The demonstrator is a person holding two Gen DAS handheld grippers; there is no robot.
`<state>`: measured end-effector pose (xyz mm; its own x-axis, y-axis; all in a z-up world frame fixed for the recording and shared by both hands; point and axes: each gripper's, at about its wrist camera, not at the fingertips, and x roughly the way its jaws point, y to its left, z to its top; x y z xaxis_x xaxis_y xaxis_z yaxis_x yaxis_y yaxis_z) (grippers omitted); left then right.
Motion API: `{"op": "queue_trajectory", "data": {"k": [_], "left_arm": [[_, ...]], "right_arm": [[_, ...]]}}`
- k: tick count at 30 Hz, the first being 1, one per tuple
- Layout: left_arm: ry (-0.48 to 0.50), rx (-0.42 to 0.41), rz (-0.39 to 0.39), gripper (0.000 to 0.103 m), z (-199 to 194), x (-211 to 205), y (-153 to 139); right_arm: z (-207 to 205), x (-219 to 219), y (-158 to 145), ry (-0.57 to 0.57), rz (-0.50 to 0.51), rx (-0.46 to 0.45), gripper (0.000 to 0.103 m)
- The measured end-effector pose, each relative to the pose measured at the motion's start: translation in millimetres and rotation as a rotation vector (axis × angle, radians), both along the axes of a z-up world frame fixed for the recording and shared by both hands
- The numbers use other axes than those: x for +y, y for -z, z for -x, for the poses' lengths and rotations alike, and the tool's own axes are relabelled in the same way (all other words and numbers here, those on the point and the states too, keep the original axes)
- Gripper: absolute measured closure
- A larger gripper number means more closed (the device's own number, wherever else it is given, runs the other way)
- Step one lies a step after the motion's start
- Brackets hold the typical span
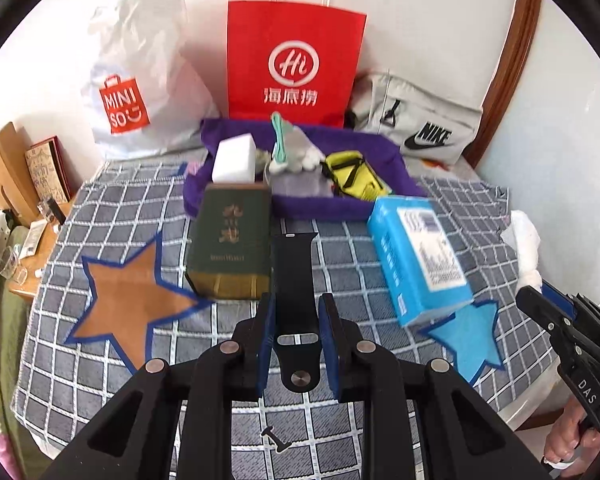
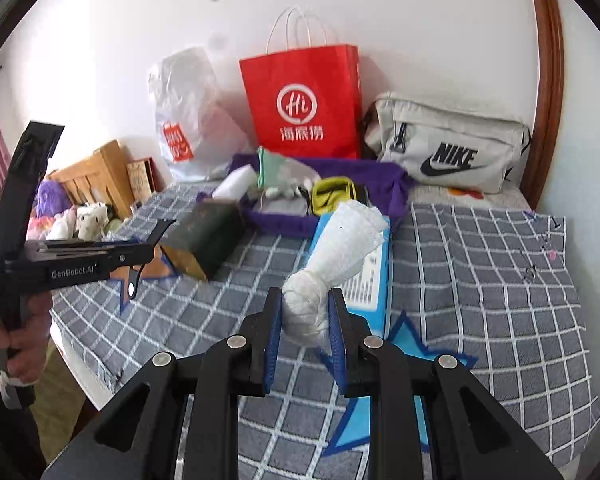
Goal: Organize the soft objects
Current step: 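Carry the watch strap and white cloth over the purple towel with both tools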
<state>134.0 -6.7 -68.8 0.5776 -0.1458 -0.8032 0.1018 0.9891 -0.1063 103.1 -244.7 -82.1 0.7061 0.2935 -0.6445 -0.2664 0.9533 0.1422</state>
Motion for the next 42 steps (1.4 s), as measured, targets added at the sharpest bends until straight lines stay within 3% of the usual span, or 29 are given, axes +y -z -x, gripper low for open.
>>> {"op": "queue_trajectory", "data": {"k": [16,36,42], "left_arm": [[-0.035,-0.042,0.047,0.082,-27.7,19.6,-30.0],[-0.026,-0.021,0.064,0.082,-89.8,13.3,-22.7],[-0.016,-0.004,0.036,0.082,-115.1,8.0,-17.4]], "right_arm": [[-35.5,13.5,-36.0,0.013,0.04,-0.042,0.081],[-94.5,20.2,-40.1,0.032,0.009,-0.043,0.08],[-119.2,21.8,-35.2,0.037,0.002,-0.042,0.08]]}}
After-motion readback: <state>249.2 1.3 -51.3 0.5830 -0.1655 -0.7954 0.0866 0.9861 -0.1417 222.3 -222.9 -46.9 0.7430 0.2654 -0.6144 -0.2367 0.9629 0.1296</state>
